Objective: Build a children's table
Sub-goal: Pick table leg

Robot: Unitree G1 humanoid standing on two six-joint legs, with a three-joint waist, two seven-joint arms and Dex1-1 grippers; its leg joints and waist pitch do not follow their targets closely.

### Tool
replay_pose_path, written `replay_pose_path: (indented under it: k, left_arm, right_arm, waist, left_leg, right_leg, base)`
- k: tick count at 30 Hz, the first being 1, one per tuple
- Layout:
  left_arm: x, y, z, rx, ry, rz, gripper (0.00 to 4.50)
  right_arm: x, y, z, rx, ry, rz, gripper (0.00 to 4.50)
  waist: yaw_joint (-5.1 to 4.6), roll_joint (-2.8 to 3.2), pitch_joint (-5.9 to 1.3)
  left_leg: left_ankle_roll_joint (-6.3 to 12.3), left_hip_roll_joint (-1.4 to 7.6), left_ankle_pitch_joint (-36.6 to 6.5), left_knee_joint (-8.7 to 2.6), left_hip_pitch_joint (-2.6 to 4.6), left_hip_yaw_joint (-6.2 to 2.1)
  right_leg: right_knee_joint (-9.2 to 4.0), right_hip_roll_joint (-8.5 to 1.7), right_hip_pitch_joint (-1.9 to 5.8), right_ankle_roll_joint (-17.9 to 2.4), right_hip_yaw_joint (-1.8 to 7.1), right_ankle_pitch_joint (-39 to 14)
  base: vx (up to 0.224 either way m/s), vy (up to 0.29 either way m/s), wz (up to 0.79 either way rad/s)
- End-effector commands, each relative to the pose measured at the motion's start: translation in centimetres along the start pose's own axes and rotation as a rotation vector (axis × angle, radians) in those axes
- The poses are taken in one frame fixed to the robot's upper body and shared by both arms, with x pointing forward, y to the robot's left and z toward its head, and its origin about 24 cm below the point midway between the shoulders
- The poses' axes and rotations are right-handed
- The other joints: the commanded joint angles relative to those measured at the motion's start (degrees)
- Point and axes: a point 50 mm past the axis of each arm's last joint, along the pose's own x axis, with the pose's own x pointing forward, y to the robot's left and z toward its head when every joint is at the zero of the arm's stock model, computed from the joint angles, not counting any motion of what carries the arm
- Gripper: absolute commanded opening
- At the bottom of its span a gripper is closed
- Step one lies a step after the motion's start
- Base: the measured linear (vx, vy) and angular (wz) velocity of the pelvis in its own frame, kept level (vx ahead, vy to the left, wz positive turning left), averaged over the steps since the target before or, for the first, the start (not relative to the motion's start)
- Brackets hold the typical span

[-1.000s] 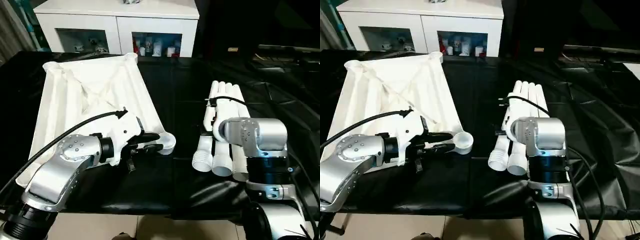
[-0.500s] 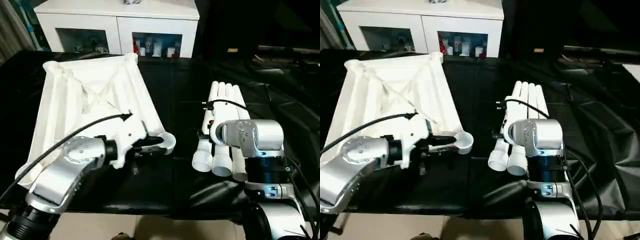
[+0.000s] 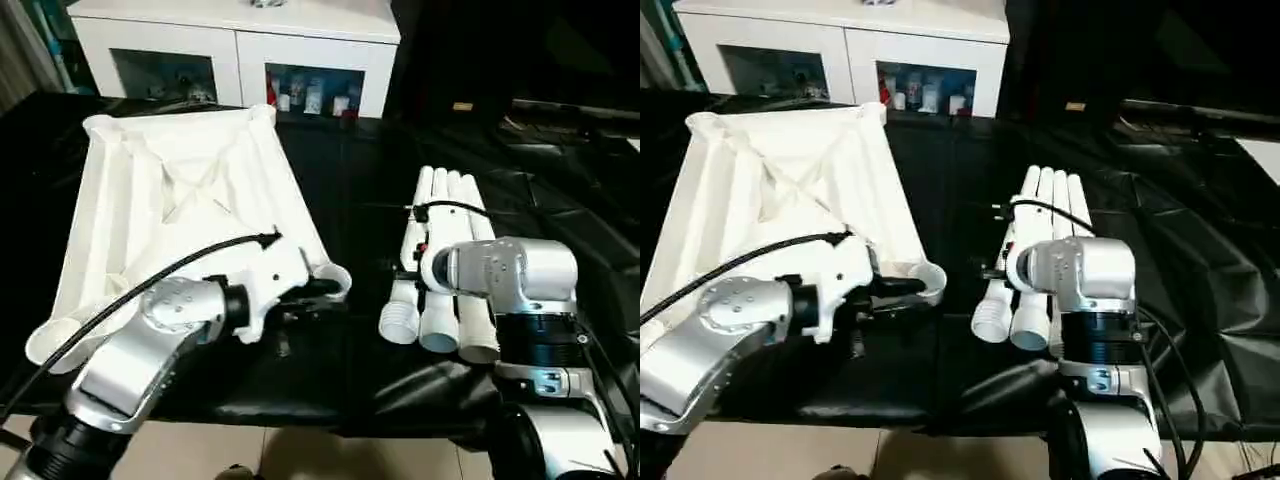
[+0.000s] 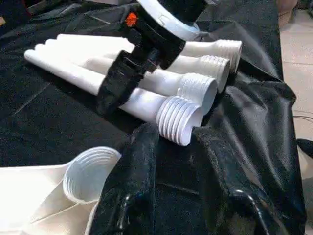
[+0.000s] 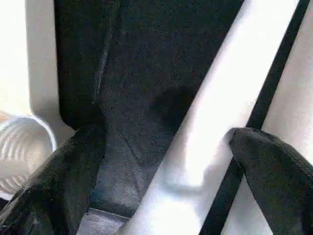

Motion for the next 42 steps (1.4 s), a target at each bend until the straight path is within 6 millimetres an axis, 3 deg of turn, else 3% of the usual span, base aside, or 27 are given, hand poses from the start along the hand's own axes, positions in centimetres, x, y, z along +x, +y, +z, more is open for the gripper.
replay_pose_path:
  k: [1,3,11,23,30,38,42]
  left_arm:
    - [0.1,-0.1,0.5,0.027,-0.002,-0.006,1.34]
    - [0.2,0.0,0.4,0.033,0.005,-0.01,1.34]
    - [0.6,0.1,0.6,0.046,0.005,-0.015,1.34]
    - [0.6,0.1,0.3,0.053,0.023,-0.017,1.34]
    - [0.5,0.0,0.3,0.054,0.024,-0.018,1.47]
    - [0.4,0.3,0.3,0.053,0.032,-0.018,1.47]
    - [0.4,0.6,0.3,0.061,0.031,-0.004,1.47]
  right_arm:
    - [-0.5,-0.1,0.5,0.014,-0.023,0.011,4.5]
    - [-0.6,-0.2,0.6,0.015,-0.022,0.006,4.5]
    - [-0.4,-0.5,-0.1,0.039,0.011,0.024,4.5]
    - [0.9,-0.7,-2.6,0.063,0.149,-0.004,4.5]
    - [1.1,-0.8,-3.0,0.072,0.164,-0.007,3.9]
    - [1.3,-1.1,-2.9,0.104,0.158,-0.017,3.19]
    - [1.2,-1.2,-2.8,0.117,0.148,-0.02,2.85]
  waist:
    - [-0.18,0.28,-3.85]
    - [-0.24,0.58,-3.86]
    - [-0.27,0.59,-3.87]
    - [-0.15,0.48,-3.94]
    - [-0.15,0.51,-3.91]
    - [-0.13,0.96,-3.93]
    - [-0.12,0.74,-3.94]
  left_leg:
    - [-3.72,2.61,-3.68,-4.13,1.53,-0.75]
    - [-4.09,2.6,-3.99,-4.11,1.55,-0.78]
    - [-4.24,2.66,-4.51,-4.15,1.57,-0.83]
    - [-4.33,2.64,-4.31,-4.12,1.55,-0.82]
    - [-4.39,2.63,-4.54,-4.14,1.54,-0.82]
    - [-5.24,2.59,-5.5,-4.2,1.59,-0.91]
    - [-5.24,2.58,-5.67,-4.22,1.63,-0.87]
  right_leg:
    - [-3.54,-3.23,2.33,-9.01,2.59,3.11]
    - [-3.55,-3.17,2.31,-9.02,2.59,3.09]
    - [-3.6,-3.19,2.3,-9.12,2.55,2.47]
    - [-3.56,-3.25,2.33,-9.33,2.56,2.46]
    - [-3.6,-3.26,2.31,-9.22,2.53,2.4]
    - [-3.59,-3.26,2.27,-9.25,2.49,2.39]
    - [-3.65,-3.24,2.29,-9.11,2.51,2.04]
  base:
    - [0.0,0.0,0.0]
    - [0.0,0.0,0.0]
    - [0.0,0.0,0.0]
    - [0.0,0.0,0.0]
    - [0.0,0.0,0.0]
    - [0.0,0.0,0.0]
    - [0.0,0.0,0.0]
